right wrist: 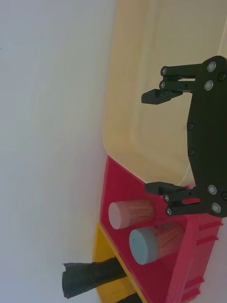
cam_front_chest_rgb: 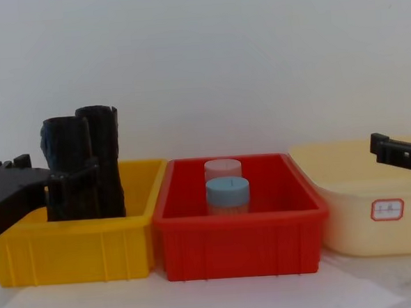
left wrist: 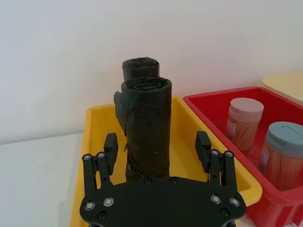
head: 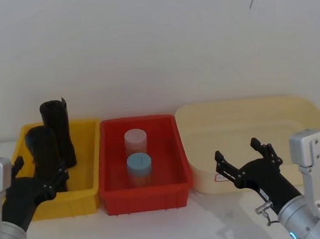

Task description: Pick up the garbage bag with the one hand and transfer it to the other hand.

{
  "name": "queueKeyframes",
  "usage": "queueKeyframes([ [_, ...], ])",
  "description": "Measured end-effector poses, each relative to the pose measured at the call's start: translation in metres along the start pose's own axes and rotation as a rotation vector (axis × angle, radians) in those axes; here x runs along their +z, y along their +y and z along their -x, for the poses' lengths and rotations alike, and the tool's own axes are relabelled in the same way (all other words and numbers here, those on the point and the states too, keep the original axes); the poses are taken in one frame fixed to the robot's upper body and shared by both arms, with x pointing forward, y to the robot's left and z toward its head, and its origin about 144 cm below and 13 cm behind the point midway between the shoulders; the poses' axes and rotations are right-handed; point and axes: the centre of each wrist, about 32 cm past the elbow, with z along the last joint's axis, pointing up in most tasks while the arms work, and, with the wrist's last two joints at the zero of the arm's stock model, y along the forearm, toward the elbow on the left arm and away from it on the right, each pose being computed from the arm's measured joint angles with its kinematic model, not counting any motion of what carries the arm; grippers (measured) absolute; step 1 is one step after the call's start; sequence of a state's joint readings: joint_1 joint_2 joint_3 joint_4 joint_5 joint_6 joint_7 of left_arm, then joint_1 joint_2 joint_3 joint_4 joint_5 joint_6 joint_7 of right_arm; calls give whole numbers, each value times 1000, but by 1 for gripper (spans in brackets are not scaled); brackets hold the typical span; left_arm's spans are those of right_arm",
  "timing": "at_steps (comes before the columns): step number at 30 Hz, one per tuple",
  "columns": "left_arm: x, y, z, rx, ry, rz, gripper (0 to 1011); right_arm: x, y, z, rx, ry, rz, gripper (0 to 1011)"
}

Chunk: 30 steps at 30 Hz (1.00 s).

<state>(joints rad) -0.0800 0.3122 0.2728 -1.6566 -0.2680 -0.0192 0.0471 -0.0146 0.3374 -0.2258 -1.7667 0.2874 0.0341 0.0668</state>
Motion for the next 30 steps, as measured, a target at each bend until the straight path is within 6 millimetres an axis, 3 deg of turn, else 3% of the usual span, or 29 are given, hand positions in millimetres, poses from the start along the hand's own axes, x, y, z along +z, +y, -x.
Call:
queueKeyframes([
  [26,-5,-32,-11,-29,25,18,1002,0,0,0,0,0,0,1001],
  [30,-6,-37,-12,-39,28,17,939,0,0,0,0,0,0,1001],
])
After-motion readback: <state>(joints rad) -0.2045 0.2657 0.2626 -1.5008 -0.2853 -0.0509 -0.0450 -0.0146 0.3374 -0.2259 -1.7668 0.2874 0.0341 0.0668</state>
